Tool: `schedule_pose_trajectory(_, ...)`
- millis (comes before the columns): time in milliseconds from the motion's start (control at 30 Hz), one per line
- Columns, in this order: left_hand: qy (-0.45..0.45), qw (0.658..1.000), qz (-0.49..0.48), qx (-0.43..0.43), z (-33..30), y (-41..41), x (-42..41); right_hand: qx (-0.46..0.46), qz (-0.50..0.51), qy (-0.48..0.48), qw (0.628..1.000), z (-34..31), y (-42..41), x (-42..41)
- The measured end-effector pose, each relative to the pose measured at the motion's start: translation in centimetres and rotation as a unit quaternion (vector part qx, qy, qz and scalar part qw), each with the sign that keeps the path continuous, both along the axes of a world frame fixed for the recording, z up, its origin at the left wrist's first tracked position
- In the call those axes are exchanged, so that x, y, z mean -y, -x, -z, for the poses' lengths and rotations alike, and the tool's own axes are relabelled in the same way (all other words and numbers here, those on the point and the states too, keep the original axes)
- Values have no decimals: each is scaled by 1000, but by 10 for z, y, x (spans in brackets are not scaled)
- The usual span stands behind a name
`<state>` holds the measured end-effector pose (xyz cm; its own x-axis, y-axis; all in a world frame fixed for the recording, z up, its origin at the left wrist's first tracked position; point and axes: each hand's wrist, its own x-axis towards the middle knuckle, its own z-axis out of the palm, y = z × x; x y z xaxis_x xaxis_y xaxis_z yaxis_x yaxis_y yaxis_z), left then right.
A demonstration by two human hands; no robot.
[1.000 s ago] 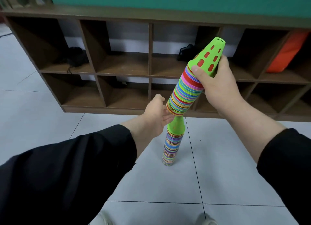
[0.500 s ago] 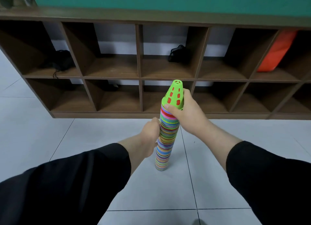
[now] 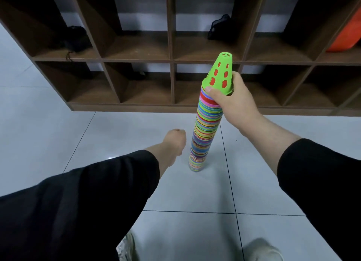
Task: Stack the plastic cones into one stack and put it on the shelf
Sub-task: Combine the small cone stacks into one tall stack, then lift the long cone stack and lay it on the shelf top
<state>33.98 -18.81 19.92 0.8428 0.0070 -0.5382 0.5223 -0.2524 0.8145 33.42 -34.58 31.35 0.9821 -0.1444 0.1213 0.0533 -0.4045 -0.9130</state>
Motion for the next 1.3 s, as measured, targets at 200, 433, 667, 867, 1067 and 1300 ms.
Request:
schedule_pose_trajectory(200,-50,991,-26,-121,60,11,1,18,-10,-41,999,9,-10,19)
schedule_pose_trajectory(433,25,994,-18,-102,104,14,43,24,2,-102,995,21,-24,55)
schedule_pose_trajectory(667,48,991,-75,-96,135,-1,64,6,67,-168,984,32,-31,107)
schedule_pose_trajectory(867,63,985,-107,-120,165,-19,75,-18,108,-211,971,43,-33,143)
schedule_pose_trajectory(1067,119,972,-132,-153,189,-22,69,-29,128,-228,965,49,-40,161)
schedule_pose_trajectory(1300,172,947,-184,-200,209,-20,70,-38,144,-243,958,57,-48,174)
